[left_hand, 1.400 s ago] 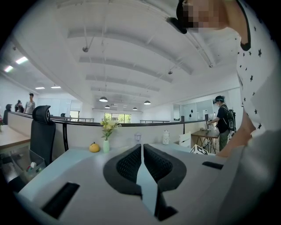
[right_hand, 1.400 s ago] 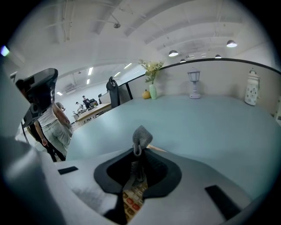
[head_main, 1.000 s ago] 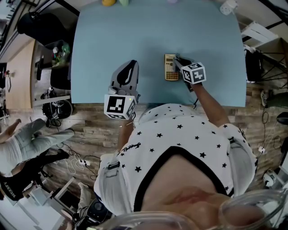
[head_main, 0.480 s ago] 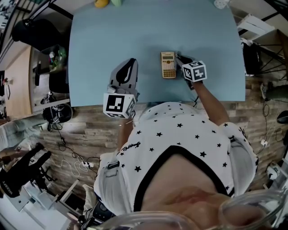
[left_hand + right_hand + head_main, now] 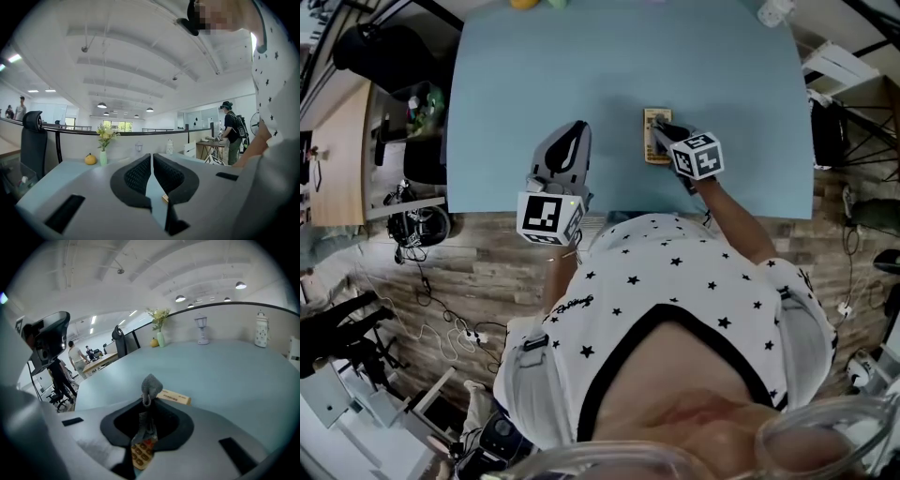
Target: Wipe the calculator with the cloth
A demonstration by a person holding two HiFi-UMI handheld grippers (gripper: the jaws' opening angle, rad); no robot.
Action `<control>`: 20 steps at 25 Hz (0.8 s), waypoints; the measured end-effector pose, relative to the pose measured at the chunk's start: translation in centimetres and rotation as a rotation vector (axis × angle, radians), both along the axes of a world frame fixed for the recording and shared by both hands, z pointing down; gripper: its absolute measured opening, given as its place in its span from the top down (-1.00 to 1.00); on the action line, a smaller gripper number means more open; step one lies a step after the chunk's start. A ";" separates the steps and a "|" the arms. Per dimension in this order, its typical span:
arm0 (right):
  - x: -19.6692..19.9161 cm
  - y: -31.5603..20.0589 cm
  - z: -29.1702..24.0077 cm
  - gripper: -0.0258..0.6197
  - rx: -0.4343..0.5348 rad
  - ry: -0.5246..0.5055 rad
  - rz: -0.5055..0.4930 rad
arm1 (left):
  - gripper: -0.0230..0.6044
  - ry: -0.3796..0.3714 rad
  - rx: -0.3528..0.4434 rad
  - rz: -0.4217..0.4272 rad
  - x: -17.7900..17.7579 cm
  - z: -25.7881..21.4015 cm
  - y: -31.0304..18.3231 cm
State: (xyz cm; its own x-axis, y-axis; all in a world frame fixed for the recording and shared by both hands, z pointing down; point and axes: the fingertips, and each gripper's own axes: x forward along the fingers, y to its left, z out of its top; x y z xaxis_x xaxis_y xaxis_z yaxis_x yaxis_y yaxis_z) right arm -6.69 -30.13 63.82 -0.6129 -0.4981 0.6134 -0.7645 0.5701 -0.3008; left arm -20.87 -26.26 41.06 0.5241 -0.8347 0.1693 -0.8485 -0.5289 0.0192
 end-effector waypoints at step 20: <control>1.2 0.4 0.9 0.76 -0.020 0.018 0.050 | 0.80 0.004 -0.006 0.012 -0.4 0.1 0.1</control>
